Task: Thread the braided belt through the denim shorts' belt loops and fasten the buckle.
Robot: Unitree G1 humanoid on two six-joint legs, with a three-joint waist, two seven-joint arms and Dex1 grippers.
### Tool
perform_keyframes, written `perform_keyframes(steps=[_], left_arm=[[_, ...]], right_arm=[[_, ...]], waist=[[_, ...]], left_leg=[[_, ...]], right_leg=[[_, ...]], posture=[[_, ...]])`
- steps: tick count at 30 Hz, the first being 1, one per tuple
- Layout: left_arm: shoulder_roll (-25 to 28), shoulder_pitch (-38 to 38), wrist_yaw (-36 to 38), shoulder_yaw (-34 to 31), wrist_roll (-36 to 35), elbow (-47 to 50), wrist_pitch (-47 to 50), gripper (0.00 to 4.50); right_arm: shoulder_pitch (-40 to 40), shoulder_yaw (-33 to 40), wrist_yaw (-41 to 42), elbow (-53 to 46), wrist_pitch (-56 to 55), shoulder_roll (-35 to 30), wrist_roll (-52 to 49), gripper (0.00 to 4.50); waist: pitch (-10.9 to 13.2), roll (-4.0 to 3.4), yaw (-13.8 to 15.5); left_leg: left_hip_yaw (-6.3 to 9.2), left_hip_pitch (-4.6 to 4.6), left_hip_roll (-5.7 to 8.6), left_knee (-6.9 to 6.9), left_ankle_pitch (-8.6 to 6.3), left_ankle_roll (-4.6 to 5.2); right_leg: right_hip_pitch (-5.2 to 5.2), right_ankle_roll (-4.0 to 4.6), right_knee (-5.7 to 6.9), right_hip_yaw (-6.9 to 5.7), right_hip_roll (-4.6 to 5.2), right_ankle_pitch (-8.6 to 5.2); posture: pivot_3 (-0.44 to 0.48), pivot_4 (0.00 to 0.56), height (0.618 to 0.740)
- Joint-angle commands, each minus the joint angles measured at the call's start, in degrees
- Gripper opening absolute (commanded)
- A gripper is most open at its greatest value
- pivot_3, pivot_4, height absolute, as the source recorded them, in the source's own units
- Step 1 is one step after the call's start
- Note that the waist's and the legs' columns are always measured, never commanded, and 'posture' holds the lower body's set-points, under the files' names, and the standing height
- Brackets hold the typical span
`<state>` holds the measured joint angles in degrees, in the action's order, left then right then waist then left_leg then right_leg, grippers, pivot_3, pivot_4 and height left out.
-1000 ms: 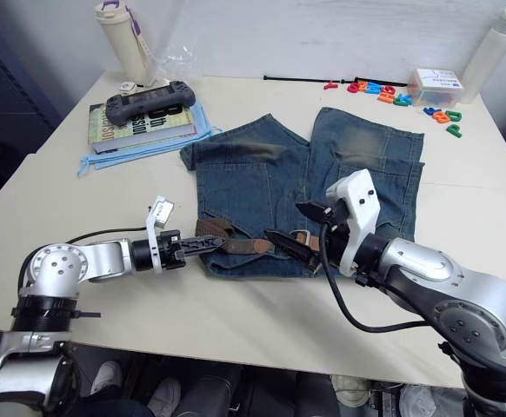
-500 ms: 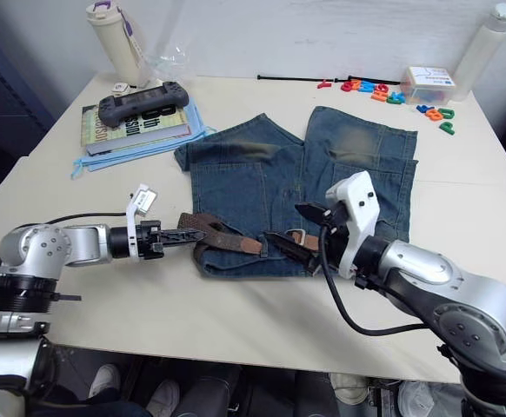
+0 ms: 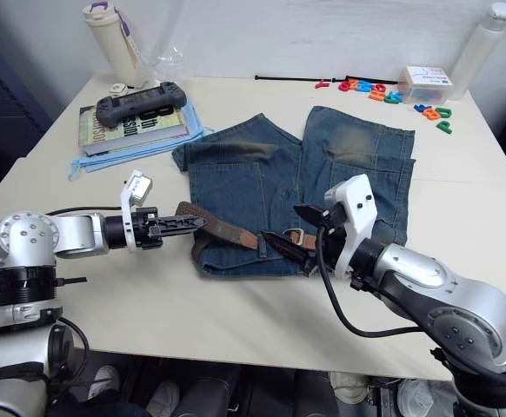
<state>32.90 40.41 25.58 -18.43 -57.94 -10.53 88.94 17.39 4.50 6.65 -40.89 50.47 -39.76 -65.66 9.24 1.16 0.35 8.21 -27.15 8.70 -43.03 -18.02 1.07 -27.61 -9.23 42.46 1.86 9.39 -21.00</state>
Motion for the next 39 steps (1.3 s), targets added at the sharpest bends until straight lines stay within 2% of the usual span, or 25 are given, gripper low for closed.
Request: perform_keyframes(steps=[1,14,19,23,26,29,34,36,39], left_arm=[[-1.3,1.9,-4.7,-5.3,-3.6,4.0,3.6,0.0],[0.3,-2.7,-15.1,-3.5,-15.1,4.3,3.6,0.0],[-4.7,-1.7,-17.8,-3.0,-13.4,4.4,3.5,0.0],[-6.4,-1.1,-16.4,0.7,-9.6,4.2,0.7,0.0],[-5.1,-1.1,-11.4,5.9,-5.9,4.8,-2.6,0.0],[0.4,-2.3,0.8,16.7,2.1,6.1,-11.1,0.0],[5.7,-1.0,16.9,27.8,14.0,2.1,-25.3,0.0],[5.1,1.6,22.7,31.7,19.4,-1.7,-32.6,0.0],[1.3,5.7,27.8,34.0,22.8,-7.1,-37.0,0.0]], right_arm=[[0.4,-0.3,-0.5,-2.6,-0.5,1.0,-0.1,4.4],[1.4,-1.1,-0.6,-2.1,-0.6,1.7,0.8,4.4],[1.6,-1.3,-0.9,-2.1,-0.7,2.0,0.9,4.4],[1.6,-1.2,-0.6,-2.1,-0.5,1.9,1.0,4.4],[1.5,-1.3,0.2,-2.2,-0.2,1.1,1.5,4.4],[1.5,-1.5,2.1,-2.4,0.1,-0.6,3.3,4.4],[1.2,-1.8,4.4,-2.4,0.1,-2.3,5.9,4.4],[1.0,-2.1,5.1,-2.4,0.0,-2.4,7.5,4.4],[0.8,-3.3,6.3,-2.5,-0.2,-2.8,10.4,4.4]], waist=[[0.0,0.0,-0.4],[0.0,0.01,-0.5],[0.0,0.01,-0.4],[0.0,0.03,-0.3],[0.0,0.06,-0.4],[0.0,0.06,-0.4],[0.0,0.06,-0.4],[0.0,0.06,-0.3],[0.0,0.06,-0.1]], left_leg=[[0.0,0.0,0.0,-0.01,0.01,-0.01],[-0.02,0.07,0.01,-0.04,0.03,-0.05],[-0.02,0.06,0.01,-0.07,0.03,-0.05],[-0.02,0.07,0.05,-0.1,0.03,-0.05],[-0.04,0.07,0.05,-0.11,0.03,-0.05],[-0.07,0.06,0.05,-0.14,0.03,-0.05],[-0.11,0.07,0.05,-0.13,0.03,-0.05],[-0.11,0.07,0.05,-0.13,0.03,-0.05],[-0.1,0.06,0.06,-0.13,0.04,-0.04]], right_leg=[[0.0,0.0,0.02,0.0,0.0,0.0],[-0.01,0.0,0.17,0.04,-0.01,0.0],[-0.01,0.0,0.19,0.04,-0.01,0.0],[0.0,0.0,0.22,0.04,0.01,0.0],[0.0,0.0,0.22,0.04,0.02,0.0],[-0.01,0.0,0.27,0.05,0.03,0.0],[-0.03,0.02,0.28,0.06,0.03,-0.01],[-0.03,0.02,0.27,0.07,0.04,-0.01],[0.0,0.02,0.24,0.03,0.06,-0.01]], posture=[[0.0,0.15,0.655],[0.0,0.15,0.655],[0.0,0.15,0.655],[0.0,0.15,0.655],[0.0,0.15,0.655],[0.0,0.15,0.655],[0.0,0.15,0.655],[0.0,0.15,0.655],[0.0,0.15,0.655]])
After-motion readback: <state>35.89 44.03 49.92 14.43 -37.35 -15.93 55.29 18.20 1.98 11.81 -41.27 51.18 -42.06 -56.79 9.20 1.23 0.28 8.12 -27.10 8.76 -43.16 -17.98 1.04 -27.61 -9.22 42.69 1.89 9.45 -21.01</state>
